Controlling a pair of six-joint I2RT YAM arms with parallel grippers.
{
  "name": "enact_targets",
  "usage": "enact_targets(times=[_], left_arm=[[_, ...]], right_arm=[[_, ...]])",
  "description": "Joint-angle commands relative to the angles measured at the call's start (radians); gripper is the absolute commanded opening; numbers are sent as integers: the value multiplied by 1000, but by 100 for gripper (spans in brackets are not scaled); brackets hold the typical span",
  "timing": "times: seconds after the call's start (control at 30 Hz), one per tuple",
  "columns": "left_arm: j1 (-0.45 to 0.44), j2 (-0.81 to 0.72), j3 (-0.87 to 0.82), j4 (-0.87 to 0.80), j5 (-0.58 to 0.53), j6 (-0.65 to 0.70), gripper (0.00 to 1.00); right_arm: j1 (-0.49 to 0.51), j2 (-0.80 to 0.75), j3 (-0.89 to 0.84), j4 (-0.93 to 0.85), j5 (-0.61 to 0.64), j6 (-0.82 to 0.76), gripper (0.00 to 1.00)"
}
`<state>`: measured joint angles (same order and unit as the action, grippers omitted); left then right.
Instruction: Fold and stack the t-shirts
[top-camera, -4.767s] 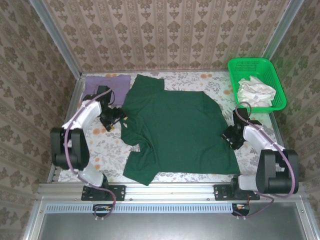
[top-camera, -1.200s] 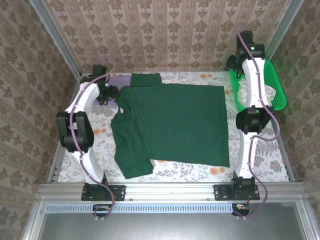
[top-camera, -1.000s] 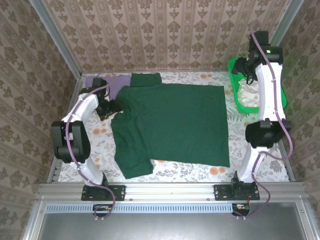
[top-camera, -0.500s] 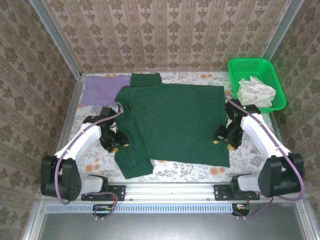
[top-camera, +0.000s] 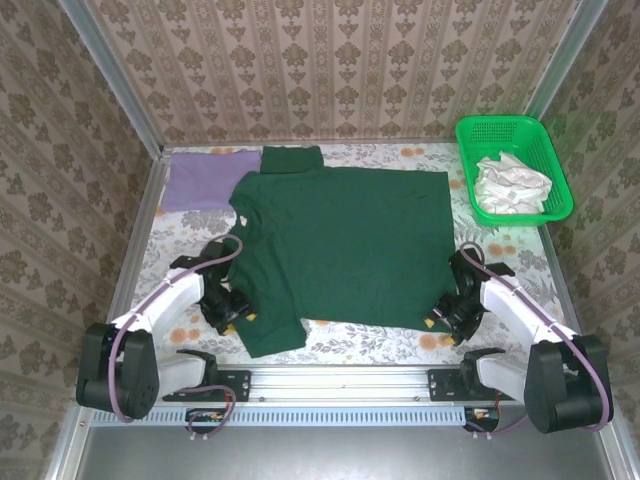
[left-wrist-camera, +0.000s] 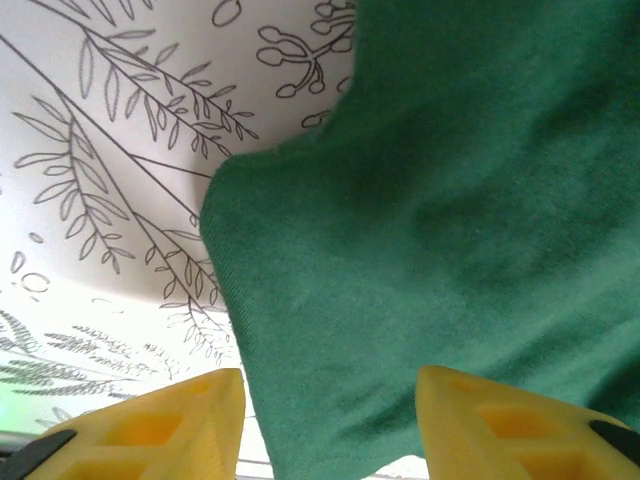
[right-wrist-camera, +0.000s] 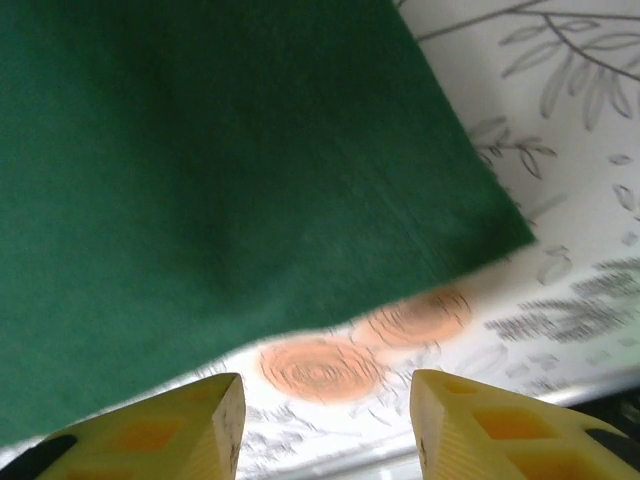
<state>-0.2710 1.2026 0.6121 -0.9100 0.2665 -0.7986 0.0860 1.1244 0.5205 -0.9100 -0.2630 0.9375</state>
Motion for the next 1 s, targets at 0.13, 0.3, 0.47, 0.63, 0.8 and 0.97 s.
enact_targets(times=[0.13,0.3,0.47,0.63,0.8,0.97], left_arm=[[24,17,-31,56,23,-37,36],[21,5,-15,-3,-37,-47,48],[8,-21,-4,-40,-75,-55,57],[3,24,-43,34,-31,-62,42],[1,39,-41,50,-30,-61,6],[0,-1,17,-40,-71,-42,0]], right_arm=[[2,46,-53,233,23,167,49],[1,55,-65,244,58,184,45],[1,56,-65,263,74,190,32],[3,76,-45,251,87,163,17],[3,77,-31,239,106,145,5],[3,75,5,205,133,123,0]])
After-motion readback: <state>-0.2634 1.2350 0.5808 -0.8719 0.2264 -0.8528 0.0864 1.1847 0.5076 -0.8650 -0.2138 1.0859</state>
